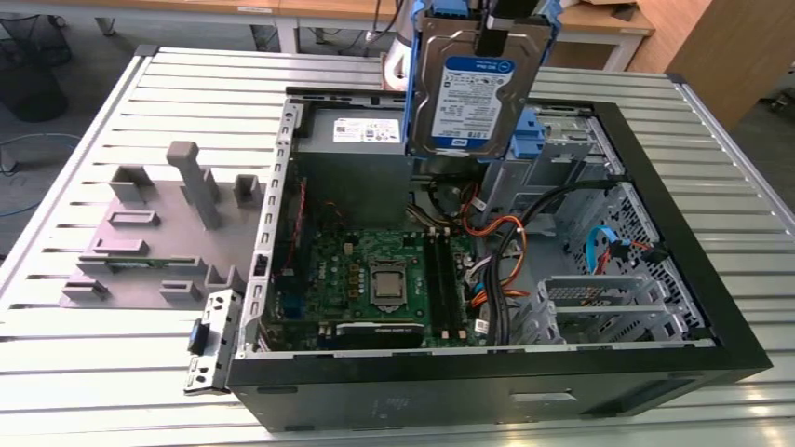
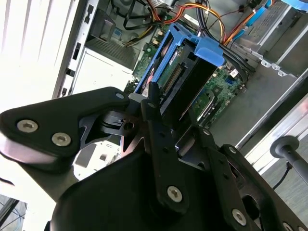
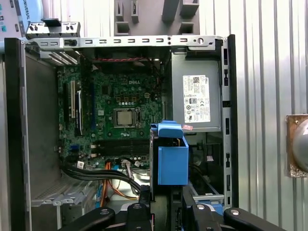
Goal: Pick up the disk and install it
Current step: 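Pick up the disk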
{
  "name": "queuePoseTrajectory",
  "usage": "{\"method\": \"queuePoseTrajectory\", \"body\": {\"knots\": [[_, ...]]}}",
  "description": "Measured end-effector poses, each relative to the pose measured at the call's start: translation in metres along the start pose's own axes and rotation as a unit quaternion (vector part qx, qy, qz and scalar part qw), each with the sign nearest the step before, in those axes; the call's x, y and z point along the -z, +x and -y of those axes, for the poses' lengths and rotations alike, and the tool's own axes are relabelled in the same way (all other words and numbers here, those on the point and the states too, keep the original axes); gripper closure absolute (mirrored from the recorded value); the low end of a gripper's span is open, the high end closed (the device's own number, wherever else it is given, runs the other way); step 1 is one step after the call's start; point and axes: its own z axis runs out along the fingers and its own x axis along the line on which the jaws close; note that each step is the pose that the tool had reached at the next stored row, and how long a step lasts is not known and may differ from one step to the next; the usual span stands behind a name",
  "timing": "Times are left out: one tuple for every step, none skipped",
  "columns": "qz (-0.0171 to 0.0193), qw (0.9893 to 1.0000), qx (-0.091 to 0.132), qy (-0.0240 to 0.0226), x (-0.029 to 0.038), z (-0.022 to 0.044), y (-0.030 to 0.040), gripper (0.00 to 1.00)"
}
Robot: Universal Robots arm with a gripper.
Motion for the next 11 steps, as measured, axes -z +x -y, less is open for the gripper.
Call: {"method": "queuePoseTrajectory", "body": {"knots": [[0.0,1.0,0.0,0.0,0.0001,0.0,0.0005,0.65],[0.0,1.0,0.0,0.0,0.0,0.0001,0.001,0.65],[0.0,1.0,0.0,0.0,0.0001,0.0001,0.0015,0.65],[0.0,1.0,0.0,0.0,0.0,0.0001,0.0016,0.65],[0.0,1.0,0.0,0.0,0.0,0.0001,0.0016,0.65],[0.0,1.0,0.0,0.0,0.0001,0.0001,0.0016,0.65],[0.0,1.0,0.0,0.0,0.0001,0.0001,0.0019,0.65],[0.0,1.0,0.0,0.0,0.0001,0.0001,0.0021,0.65],[-0.0001,1.0,0.0,0.0,0.0001,0.0001,0.0022,0.65],[0.0,1.0,0.0,0.0,0.0001,0.0001,0.0024,0.65],[0.0,1.0,0.0,0.0,0.0001,0.0001,0.0027,0.65]]}}
